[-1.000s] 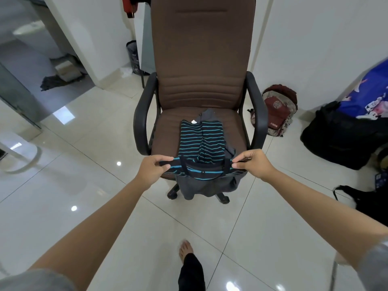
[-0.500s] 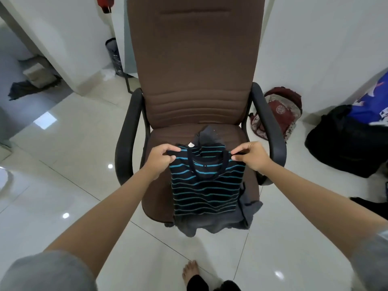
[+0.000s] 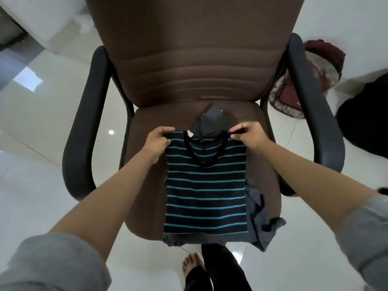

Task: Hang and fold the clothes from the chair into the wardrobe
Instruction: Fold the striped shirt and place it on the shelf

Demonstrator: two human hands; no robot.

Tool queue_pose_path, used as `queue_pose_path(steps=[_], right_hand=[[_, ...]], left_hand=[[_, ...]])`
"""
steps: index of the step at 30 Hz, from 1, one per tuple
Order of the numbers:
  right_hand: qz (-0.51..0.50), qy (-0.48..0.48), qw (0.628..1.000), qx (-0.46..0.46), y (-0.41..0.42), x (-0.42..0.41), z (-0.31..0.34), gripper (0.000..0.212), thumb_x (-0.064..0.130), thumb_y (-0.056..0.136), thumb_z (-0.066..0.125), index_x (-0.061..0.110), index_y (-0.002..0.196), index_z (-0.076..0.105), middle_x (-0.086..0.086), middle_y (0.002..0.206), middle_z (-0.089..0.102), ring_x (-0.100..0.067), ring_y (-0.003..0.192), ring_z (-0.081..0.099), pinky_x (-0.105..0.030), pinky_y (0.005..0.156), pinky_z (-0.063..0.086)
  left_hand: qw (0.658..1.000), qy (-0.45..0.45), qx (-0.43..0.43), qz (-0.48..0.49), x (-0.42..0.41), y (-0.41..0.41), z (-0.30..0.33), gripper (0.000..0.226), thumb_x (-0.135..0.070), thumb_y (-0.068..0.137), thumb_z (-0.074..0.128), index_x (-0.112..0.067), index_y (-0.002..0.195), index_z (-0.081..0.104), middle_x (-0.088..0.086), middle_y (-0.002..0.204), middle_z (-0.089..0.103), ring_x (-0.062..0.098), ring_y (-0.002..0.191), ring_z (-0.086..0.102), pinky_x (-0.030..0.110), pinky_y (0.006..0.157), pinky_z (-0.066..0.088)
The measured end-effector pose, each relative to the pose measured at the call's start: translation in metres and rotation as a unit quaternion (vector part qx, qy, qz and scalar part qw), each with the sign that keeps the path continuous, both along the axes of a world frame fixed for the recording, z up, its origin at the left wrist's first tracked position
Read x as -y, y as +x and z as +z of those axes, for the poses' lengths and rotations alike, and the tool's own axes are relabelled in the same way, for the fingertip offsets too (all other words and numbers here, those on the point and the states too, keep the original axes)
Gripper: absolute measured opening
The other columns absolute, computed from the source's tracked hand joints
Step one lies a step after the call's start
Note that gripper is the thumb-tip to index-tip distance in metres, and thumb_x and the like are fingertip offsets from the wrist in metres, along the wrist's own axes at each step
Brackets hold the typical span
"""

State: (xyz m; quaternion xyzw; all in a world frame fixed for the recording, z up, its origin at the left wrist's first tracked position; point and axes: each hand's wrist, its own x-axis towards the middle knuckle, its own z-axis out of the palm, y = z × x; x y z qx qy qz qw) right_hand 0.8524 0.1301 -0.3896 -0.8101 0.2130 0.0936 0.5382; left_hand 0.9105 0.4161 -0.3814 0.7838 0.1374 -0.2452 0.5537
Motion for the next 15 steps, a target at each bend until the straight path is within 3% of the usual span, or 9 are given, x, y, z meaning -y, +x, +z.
queue_pose_path(steps=[3, 6, 8, 11, 15], right_hand=[[-0.029, 0.016, 0.999, -0.037, 0.007, 0.005, -0.033, 0.019, -0.002, 0.079, 0.073, 0.015, 0.089, 0.070, -0.008, 0.097, 0.068, -0.020, 0.093, 0.065, -0.029, 0.085, 0.053], [-0.062, 0.025, 0.996, -0.065, 0.005, 0.006, -0.053, 0.021, 0.004, 0.080, 0.073, 0.016, 0.097, 0.068, -0.005, 0.102, 0.066, -0.018, 0.096, 0.063, -0.029, 0.085, 0.052], [-0.089, 0.024, 0.993, -0.074, -0.001, 0.003, -0.060, 0.028, 0.010, 0.081, 0.074, 0.014, 0.108, 0.065, -0.003, 0.107, 0.063, -0.015, 0.099, 0.059, -0.027, 0.087, 0.049], [-0.122, 0.007, 0.990, -0.070, -0.011, -0.003, -0.058, 0.047, 0.023, 0.081, 0.075, 0.015, 0.124, 0.056, 0.003, 0.113, 0.057, -0.013, 0.104, 0.054, -0.027, 0.093, 0.046], [-0.126, -0.007, 0.990, -0.067, -0.037, -0.013, -0.044, 0.062, 0.039, 0.079, 0.074, 0.019, 0.131, 0.046, 0.005, 0.120, 0.054, -0.013, 0.107, 0.056, -0.032, 0.098, 0.048]], left_hand=[[0.999, 0.003, -0.018, 0.036, -0.002, 0.005, -0.025, 0.047, 0.014, 0.090, 0.047, -0.012, 0.128, 0.053, 0.004, 0.127, 0.053, 0.016, 0.110, 0.054, 0.028, 0.089, 0.050], [0.997, 0.013, -0.041, 0.064, -0.004, 0.004, -0.044, 0.055, 0.009, 0.091, 0.051, -0.015, 0.139, 0.041, 0.004, 0.125, 0.050, 0.011, 0.101, 0.052, 0.022, 0.082, 0.047], [0.994, 0.021, -0.052, 0.093, -0.004, -0.001, -0.051, 0.057, 0.002, 0.092, 0.055, -0.015, 0.143, 0.035, 0.005, 0.123, 0.053, 0.012, 0.096, 0.054, 0.024, 0.083, 0.046], [0.989, 0.049, -0.047, 0.130, -0.006, -0.013, -0.052, 0.060, -0.017, 0.091, 0.061, -0.015, 0.143, 0.032, 0.008, 0.124, 0.057, 0.017, 0.104, 0.056, 0.026, 0.089, 0.045], [0.989, 0.063, -0.057, 0.123, -0.013, -0.049, -0.040, 0.058, -0.025, 0.090, 0.063, -0.012, 0.140, 0.036, 0.009, 0.127, 0.056, 0.022, 0.114, 0.055, 0.034, 0.098, 0.046]])
